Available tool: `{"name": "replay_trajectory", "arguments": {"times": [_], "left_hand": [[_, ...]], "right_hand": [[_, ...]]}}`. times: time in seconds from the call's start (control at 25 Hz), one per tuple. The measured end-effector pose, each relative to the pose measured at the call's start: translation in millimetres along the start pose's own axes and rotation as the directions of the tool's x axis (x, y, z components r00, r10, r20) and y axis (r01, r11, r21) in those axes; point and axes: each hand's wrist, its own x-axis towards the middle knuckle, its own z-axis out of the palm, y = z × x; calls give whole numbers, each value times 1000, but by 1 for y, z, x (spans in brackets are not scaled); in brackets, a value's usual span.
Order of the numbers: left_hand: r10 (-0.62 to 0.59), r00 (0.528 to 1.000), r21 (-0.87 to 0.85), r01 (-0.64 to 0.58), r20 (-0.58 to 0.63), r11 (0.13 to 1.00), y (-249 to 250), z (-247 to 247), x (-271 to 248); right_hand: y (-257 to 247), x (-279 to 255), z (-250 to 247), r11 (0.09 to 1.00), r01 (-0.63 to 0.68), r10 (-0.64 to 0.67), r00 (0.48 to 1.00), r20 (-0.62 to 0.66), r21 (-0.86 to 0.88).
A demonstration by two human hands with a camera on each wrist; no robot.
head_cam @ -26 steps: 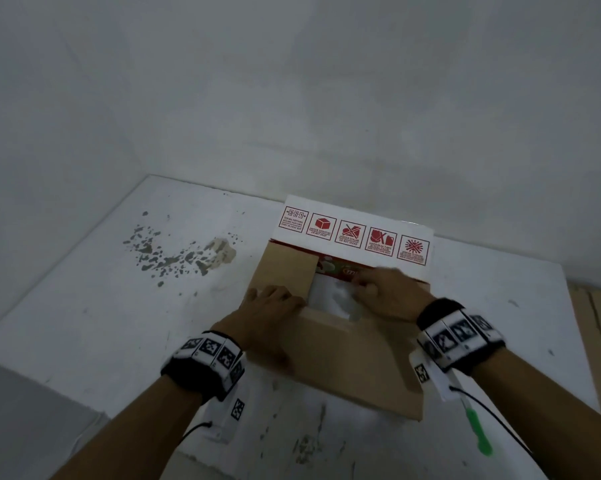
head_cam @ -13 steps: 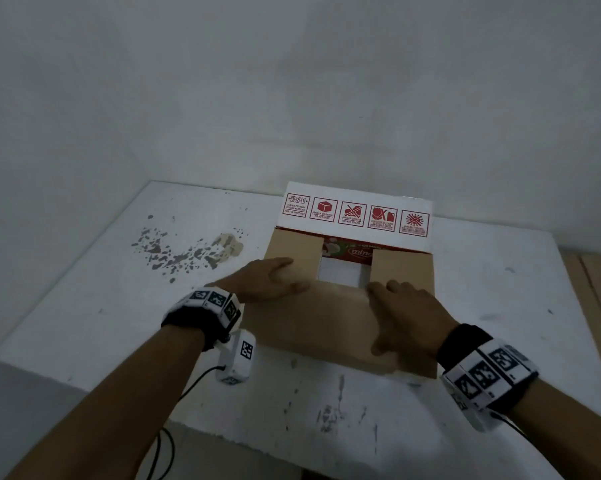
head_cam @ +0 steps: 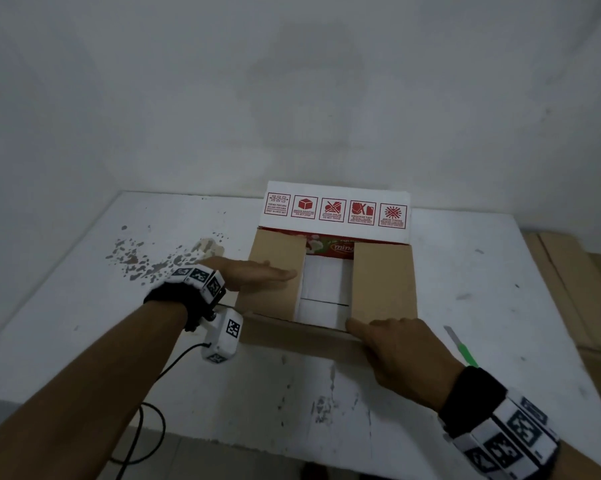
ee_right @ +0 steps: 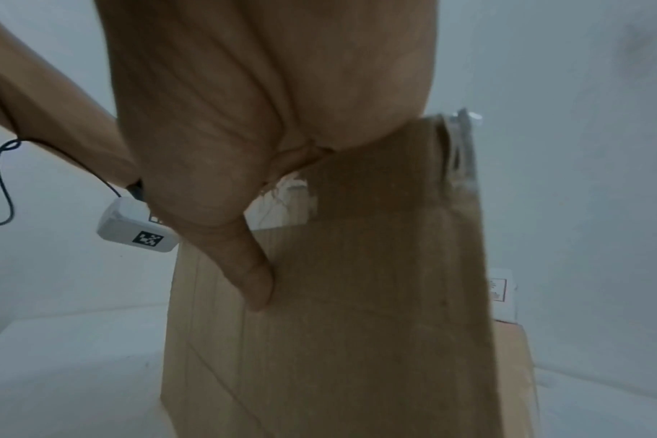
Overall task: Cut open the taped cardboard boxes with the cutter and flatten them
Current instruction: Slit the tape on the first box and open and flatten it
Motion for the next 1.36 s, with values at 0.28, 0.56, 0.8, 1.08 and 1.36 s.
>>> {"name": "replay_trajectory", "arguments": {"times": [0.28,0.56,0.8,1.08,1.36], "left_hand": [[144,990,234,-139,-4,962,-45,-9,-15],[32,999,504,-18,-19,863,-58,0,-10],[-23,1000,531,19,1,847,-46,-1,-12],[27,999,481,-16,-16,876,-53,2,-4],[180,825,286,-23,-536,958,-42,33,17]], "right_hand": [[3,-7,-8,990,-62,46,990,131,123],[25,10,-31,987,-90,53,965,257,132],[5,-40,16,976,-40,-10,973,230,213],[-8,-41,59,975,-108,38,941,337,192],[9,41,30,771,-447,453,886,102,453]]}}
